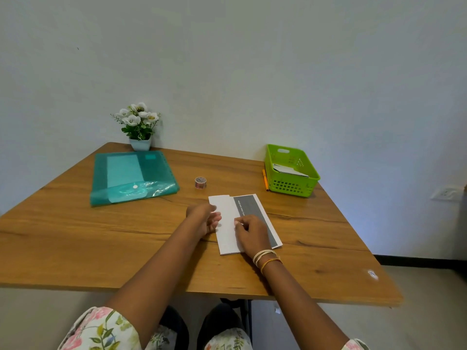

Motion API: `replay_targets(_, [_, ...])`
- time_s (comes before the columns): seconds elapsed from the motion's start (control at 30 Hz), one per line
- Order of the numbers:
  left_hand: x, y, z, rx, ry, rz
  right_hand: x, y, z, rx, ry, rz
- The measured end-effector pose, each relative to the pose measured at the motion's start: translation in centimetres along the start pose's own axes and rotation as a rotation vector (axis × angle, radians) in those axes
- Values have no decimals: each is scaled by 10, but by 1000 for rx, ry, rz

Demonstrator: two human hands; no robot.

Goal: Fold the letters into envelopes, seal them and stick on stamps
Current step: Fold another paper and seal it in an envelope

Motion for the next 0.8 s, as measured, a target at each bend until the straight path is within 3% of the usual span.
replay_targets(0.13, [8,7,2,-97,230,81,0,0,-2,-10,-7,-7])
replay_targets(0.2, [10,11,1,-108,240,54,0,0,-3,-7,-8,-17])
replay_targets(0.33, [5,9,-1,-16,9,-91,2,-2,-4,-29,-9,7])
replay_targets(0.43, [10,9,1,-6,24,-20,4,-2,-4,-52,-13,43])
replay_targets(0.57, [1,2,3,56,-103,-36,5,-2,-4,-96,-23,64])
replay_targets(0.67, [-11,-2,2,-52,-158,-92,7,-8,-1,-119,-70,116])
replay_targets(0.8, [-21,-3,-5,-245,-226,-85,4,-18,6,-141,-271,140])
Point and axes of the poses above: each hand's wrist, its own z-axis towards the middle knuckle, its own x-axis out of the back of the hand, y = z × x, the point moved 5 cm from there along z, towards the middle knuckle, and after that the axes turned 2 degrees about z, right-handed, at the moved point
